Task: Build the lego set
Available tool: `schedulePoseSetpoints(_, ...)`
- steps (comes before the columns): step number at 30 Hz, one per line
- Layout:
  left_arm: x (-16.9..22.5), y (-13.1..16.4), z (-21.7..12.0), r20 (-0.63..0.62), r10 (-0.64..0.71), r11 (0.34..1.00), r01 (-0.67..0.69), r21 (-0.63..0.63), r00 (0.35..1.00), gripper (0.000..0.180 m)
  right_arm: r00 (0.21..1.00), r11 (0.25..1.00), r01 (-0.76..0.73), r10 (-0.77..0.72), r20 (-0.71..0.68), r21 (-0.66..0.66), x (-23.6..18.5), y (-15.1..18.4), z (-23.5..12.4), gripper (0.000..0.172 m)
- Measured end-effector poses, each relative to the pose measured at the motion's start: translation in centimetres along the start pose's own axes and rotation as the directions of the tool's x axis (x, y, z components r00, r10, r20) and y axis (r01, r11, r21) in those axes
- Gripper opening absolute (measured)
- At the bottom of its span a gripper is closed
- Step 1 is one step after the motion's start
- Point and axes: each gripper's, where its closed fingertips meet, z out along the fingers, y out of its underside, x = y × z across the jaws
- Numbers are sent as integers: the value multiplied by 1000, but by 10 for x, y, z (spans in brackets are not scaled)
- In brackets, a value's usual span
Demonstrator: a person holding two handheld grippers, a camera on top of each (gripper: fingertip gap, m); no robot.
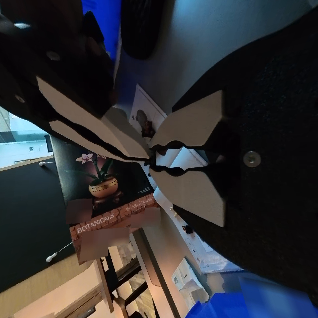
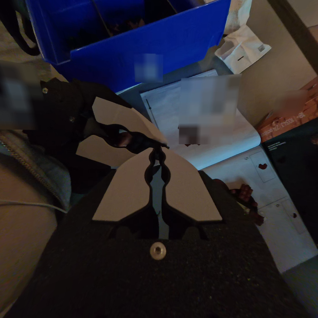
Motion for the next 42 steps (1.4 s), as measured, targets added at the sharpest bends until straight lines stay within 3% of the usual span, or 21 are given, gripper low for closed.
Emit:
schedulePoseSetpoints(21,1,-3,-1,20,56,998,-56,21,998,16,996,995,-76,79,50,-57,-7,-1,-3,9)
schedulePoseSetpoints(42,-2,-6,-3,24,30,998,-31,47,999,16,996,995,-84,86,25,-60,-9,-4,-4,16)
